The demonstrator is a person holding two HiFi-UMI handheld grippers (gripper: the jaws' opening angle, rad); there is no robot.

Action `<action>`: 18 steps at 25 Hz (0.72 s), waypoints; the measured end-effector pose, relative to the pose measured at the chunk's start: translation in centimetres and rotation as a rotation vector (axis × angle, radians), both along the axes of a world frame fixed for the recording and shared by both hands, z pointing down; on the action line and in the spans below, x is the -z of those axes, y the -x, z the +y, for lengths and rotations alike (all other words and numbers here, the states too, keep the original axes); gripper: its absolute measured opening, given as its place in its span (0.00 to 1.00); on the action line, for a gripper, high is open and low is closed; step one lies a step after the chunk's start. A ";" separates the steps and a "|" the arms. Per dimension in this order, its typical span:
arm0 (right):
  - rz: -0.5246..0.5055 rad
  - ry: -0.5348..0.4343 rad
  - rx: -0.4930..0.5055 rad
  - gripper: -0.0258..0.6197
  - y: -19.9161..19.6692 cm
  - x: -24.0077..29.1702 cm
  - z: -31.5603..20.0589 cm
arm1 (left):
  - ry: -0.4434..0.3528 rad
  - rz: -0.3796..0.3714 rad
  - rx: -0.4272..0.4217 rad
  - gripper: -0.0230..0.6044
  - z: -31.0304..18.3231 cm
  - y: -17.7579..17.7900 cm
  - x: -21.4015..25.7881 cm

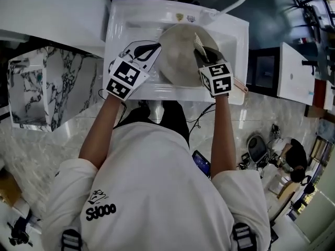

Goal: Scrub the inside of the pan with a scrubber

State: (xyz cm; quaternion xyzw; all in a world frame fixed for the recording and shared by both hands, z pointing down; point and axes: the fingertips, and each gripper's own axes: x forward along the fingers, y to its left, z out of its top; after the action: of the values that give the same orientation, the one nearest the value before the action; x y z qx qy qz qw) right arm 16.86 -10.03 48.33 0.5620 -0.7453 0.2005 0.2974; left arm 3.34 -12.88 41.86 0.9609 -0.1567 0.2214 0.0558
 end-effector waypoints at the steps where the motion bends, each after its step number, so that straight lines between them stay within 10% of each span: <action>1: -0.024 -0.028 -0.028 0.16 0.2 1.0 0.1 | -0.010 0.012 -0.002 0.04 -0.2 0.1 0.6; 18: 0.021 -0.413 -0.191 0.16 0.6 18.3 4.6 | -0.268 0.232 -0.034 0.04 -1.4 0.5 13.9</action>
State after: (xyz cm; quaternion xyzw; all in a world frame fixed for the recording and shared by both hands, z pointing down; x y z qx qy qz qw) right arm 16.23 -5.43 30.03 0.6811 -0.7108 0.0651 0.1634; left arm 2.80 -14.31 27.98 0.9813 -0.1610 0.0873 -0.0589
